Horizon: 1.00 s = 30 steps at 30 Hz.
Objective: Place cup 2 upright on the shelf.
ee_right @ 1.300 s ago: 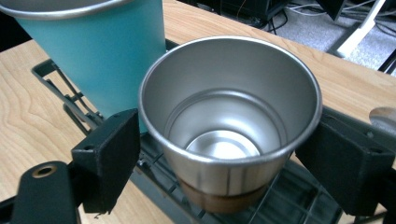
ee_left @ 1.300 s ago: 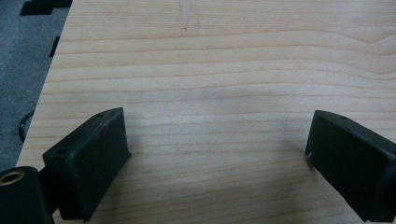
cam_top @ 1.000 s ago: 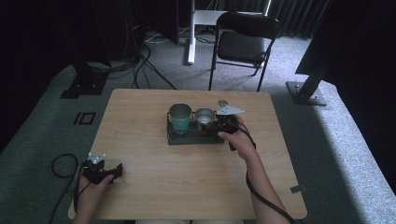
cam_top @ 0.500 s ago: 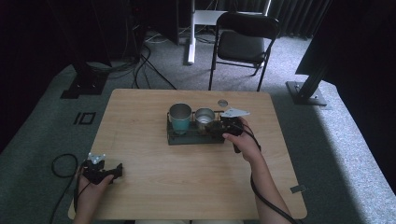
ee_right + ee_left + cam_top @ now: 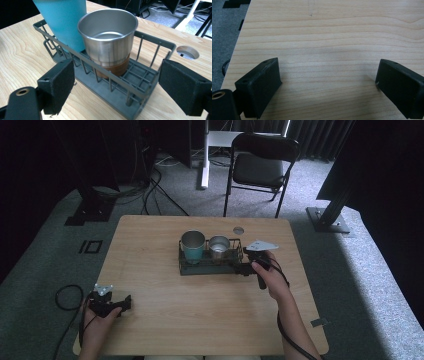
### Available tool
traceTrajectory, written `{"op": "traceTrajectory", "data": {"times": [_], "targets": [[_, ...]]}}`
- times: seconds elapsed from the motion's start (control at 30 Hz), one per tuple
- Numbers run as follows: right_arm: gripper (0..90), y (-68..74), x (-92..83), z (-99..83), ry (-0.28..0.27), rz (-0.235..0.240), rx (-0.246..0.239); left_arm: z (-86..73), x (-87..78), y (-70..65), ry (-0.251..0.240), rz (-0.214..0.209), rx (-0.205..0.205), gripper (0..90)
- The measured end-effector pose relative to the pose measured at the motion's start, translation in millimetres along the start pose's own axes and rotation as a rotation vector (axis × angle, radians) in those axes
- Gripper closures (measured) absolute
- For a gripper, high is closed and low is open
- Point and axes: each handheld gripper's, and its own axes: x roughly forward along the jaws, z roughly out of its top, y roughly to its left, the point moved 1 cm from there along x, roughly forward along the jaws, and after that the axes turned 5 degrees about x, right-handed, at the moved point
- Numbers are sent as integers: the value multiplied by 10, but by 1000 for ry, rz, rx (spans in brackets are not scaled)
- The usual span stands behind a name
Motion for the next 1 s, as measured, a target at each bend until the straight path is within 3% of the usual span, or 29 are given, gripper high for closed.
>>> {"op": "traceTrajectory", "data": {"times": [0.53, 0.83, 1.0], "targets": [[133, -52, -273, -177, -6, -28, -14, 0, -1, 2, 2, 0, 2, 65], [133, -86, -340, -375, 7, -43, -2, 0, -1, 2, 2, 0, 3, 65], [134, -173, -384, -593, 23, -75, 33, 0, -1, 2, 2, 0, 2, 65]]}}
